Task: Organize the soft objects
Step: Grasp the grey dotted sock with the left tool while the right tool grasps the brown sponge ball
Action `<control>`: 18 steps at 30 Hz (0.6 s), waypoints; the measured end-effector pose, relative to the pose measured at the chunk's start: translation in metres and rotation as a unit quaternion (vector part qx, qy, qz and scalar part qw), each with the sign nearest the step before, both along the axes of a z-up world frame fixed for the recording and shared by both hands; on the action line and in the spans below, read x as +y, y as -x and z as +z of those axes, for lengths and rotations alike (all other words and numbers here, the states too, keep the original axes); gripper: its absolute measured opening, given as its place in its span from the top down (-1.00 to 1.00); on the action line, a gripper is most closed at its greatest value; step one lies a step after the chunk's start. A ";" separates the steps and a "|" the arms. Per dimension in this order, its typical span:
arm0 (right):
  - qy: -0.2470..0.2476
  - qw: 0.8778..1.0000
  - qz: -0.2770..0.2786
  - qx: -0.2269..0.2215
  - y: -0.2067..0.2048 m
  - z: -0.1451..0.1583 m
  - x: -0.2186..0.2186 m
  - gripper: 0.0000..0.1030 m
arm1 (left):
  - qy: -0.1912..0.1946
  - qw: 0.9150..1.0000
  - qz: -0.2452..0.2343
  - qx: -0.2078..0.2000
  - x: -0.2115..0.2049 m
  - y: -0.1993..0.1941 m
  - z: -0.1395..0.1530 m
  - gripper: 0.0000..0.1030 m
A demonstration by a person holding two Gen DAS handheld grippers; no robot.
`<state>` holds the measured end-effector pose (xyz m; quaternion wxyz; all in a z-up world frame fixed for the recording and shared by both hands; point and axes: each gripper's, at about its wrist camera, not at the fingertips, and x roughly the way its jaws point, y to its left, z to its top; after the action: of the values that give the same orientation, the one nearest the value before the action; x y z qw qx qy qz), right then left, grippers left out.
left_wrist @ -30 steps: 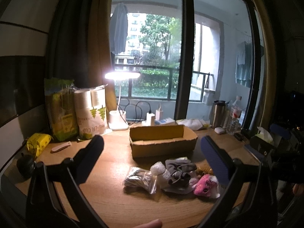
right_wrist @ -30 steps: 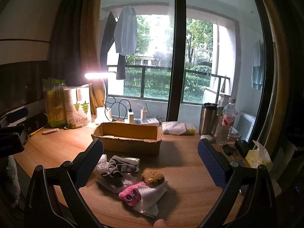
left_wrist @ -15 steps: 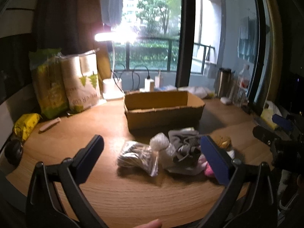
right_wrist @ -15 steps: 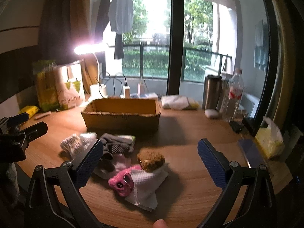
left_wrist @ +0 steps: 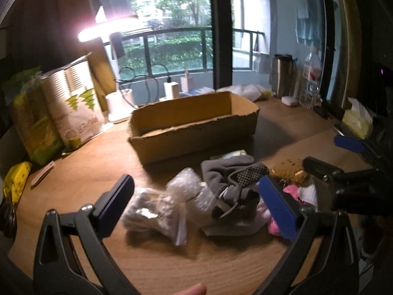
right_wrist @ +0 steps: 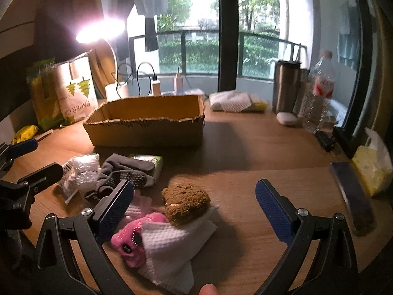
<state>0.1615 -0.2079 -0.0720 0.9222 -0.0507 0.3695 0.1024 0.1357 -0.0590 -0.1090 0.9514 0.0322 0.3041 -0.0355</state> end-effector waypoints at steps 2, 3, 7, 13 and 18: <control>-0.008 1.000 0.012 0.018 -0.008 -0.008 -0.001 -0.72 | -0.007 1.000 -0.013 0.006 -0.008 -0.010 -0.004 -0.98; -0.009 0.999 0.017 0.026 -0.012 -0.012 -0.002 -0.66 | -0.010 1.000 -0.018 0.008 -0.012 -0.014 -0.006 -0.97; -0.009 0.999 0.032 0.042 -0.021 -0.023 -0.001 -0.55 | -0.020 0.999 -0.042 0.018 -0.030 -0.030 -0.012 -0.97; -0.013 0.997 0.052 0.062 -0.033 -0.035 -0.004 -0.55 | -0.031 0.997 -0.060 0.045 -0.045 -0.050 -0.024 -0.75; -0.007 0.995 0.066 0.078 -0.038 -0.043 -0.004 -0.55 | -0.017 0.995 -0.060 0.075 -0.043 -0.063 -0.034 -0.59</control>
<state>0.1996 -0.2119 -0.1147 0.8819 -0.0605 0.4358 0.1692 0.1991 -0.1015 -0.1433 0.9215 0.0642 0.3723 -0.0896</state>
